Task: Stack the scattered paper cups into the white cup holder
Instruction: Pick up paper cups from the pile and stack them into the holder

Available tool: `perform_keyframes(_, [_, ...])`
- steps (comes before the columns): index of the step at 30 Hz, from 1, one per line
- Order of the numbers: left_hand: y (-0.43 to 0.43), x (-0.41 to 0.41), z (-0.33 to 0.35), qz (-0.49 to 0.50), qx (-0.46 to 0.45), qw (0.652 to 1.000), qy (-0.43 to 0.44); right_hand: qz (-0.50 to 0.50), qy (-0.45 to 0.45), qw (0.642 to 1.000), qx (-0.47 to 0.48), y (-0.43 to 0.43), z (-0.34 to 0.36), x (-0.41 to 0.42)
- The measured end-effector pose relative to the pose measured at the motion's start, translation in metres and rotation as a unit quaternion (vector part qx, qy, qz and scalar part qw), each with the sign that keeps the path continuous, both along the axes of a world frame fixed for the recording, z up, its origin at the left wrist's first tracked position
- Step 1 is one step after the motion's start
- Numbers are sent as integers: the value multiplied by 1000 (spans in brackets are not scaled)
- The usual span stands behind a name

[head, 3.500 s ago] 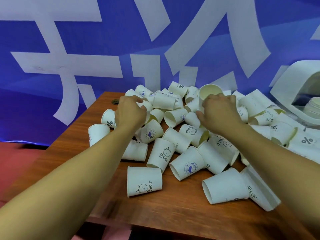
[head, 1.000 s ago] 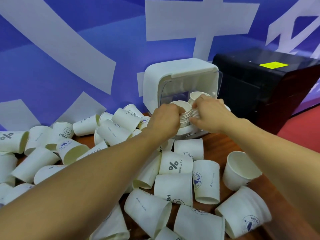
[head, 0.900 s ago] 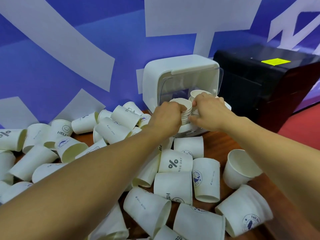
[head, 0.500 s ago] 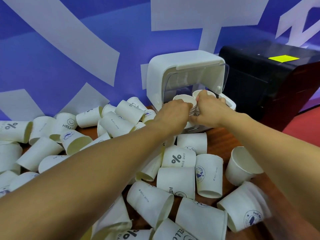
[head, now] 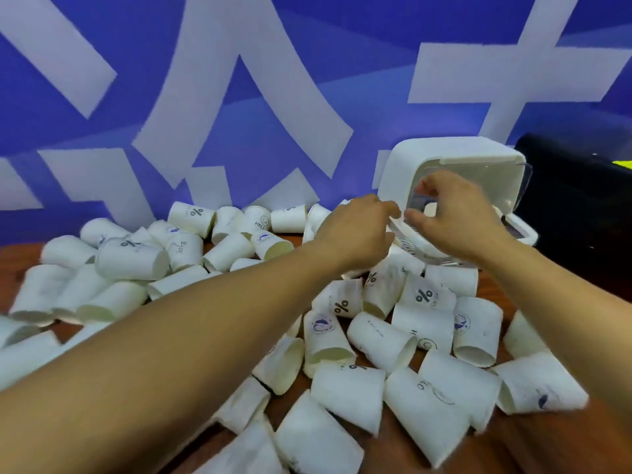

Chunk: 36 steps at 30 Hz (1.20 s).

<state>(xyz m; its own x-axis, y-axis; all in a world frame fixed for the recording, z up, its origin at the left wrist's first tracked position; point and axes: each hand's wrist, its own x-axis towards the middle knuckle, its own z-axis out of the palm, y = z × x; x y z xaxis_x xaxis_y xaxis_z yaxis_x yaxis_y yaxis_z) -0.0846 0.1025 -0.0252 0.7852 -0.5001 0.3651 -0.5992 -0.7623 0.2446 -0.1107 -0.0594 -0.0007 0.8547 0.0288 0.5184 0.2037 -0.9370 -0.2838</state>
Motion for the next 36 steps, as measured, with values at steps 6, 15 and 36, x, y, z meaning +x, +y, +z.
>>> perform_keyframes(6, [105,-43,8,100,21,994,22,75,32,996,-29,82,-7,-17])
perform_keyframes(15, [222,-68,-3,222,31,973,47,106,84,990,-35,174,-26,-27])
perform_keyframes(36, [327,2,-52,350,-264,872,217,108,137,983,-53,232,-71,23])
